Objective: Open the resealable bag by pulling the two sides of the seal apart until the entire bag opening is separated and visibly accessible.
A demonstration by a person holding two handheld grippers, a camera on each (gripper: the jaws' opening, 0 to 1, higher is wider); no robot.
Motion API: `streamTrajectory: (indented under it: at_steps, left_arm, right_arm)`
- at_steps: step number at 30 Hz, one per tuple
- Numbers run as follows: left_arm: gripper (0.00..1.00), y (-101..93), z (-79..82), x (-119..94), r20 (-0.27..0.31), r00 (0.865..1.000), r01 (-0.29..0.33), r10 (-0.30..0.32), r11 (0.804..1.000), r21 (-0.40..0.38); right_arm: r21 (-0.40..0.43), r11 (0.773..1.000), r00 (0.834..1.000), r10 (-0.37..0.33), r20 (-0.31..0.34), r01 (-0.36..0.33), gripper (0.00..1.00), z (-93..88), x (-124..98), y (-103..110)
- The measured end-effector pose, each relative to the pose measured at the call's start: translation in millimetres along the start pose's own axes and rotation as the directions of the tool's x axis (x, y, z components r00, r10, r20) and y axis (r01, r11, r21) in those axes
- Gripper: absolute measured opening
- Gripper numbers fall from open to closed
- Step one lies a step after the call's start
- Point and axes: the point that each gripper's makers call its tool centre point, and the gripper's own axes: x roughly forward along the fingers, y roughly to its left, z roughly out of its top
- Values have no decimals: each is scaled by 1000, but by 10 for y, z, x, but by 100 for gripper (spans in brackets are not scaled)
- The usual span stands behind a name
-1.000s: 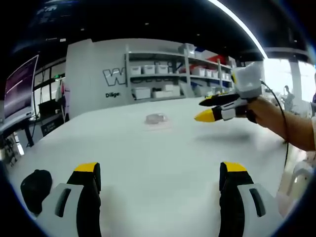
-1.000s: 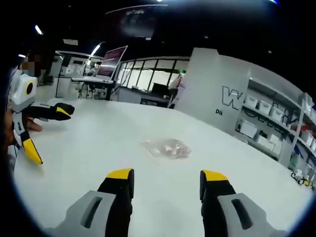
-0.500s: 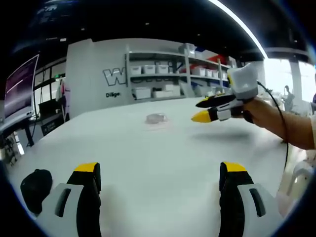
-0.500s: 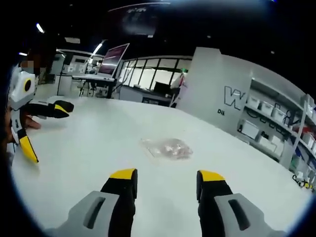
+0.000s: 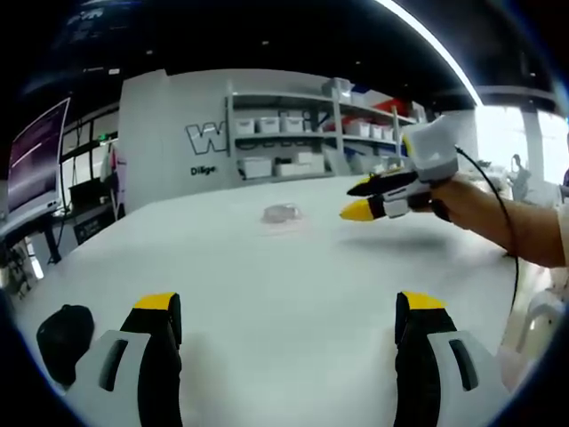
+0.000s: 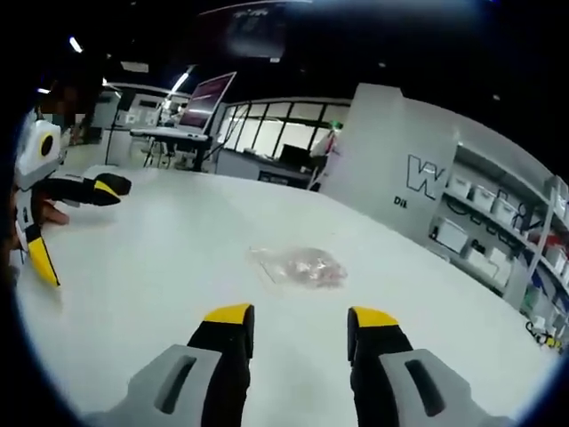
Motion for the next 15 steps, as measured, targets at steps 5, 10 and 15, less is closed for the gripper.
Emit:
streamTrajectory:
  at_steps: [5, 10, 15]
  left_arm:
    - [99, 0, -2, -5, 1, 1000, 0, 0, 1000, -2]
    - [99, -5, 0, -5, 2, 1000, 1, -1, 1000, -4]
    - [99, -8, -5, -7, 0, 1000, 0, 0, 1000, -4]
  right_arm:
    - [-19, 1000, 1000, 1, -11, -1, 38, -18, 50, -24]
    - [-42, 999, 1000, -1, -22, 0, 35, -52, 89, -53]
    - [-52, 999, 1000, 4, -28, -6, 33, -59, 121, -62]
